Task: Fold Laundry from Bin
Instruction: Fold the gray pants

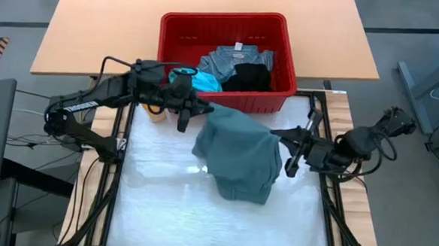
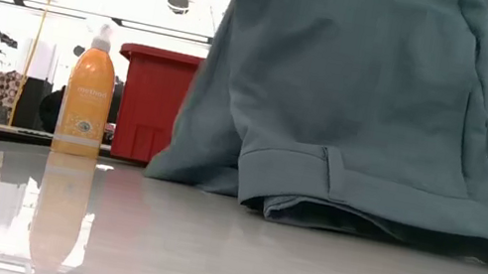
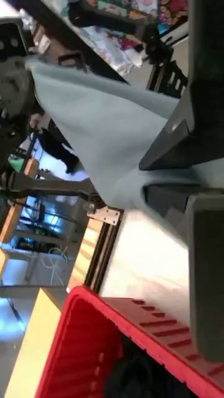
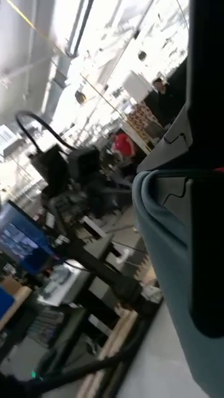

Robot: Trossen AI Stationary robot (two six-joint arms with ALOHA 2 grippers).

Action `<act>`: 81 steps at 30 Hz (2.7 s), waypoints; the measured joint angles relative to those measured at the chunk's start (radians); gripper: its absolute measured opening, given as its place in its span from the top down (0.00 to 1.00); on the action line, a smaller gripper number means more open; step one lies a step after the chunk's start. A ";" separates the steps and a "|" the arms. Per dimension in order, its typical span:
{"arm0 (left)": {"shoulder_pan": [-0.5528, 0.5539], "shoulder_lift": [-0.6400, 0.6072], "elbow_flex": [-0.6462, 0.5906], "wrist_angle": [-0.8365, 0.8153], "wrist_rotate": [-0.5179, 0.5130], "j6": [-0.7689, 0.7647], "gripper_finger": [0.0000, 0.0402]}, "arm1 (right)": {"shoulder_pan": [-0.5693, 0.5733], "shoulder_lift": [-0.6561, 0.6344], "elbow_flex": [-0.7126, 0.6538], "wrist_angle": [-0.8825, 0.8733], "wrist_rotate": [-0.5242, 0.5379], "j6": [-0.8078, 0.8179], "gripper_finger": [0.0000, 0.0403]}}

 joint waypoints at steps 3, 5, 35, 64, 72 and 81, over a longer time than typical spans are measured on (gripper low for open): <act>0.000 -0.008 0.000 -0.030 -0.023 0.039 0.79 | -0.001 0.001 -0.001 -0.038 -0.001 0.029 0.94; 0.001 -0.018 0.000 -0.077 -0.050 0.133 0.73 | -0.001 0.002 -0.001 -0.042 -0.001 0.042 0.94; 0.150 0.018 -1.115 1.544 0.347 -0.557 0.69 | -0.003 0.003 -0.001 -0.123 0.036 0.252 0.94; 0.085 0.485 -0.517 1.475 0.481 -0.319 0.35 | -0.021 0.003 0.000 -0.193 0.088 0.334 0.94; 0.103 0.483 -0.458 1.491 0.444 -0.313 0.81 | -0.020 0.003 0.000 -0.193 0.088 0.333 0.94; 0.149 0.482 -0.454 1.807 0.552 -0.598 0.99 | 0.034 -0.010 0.000 -0.193 0.174 0.254 0.94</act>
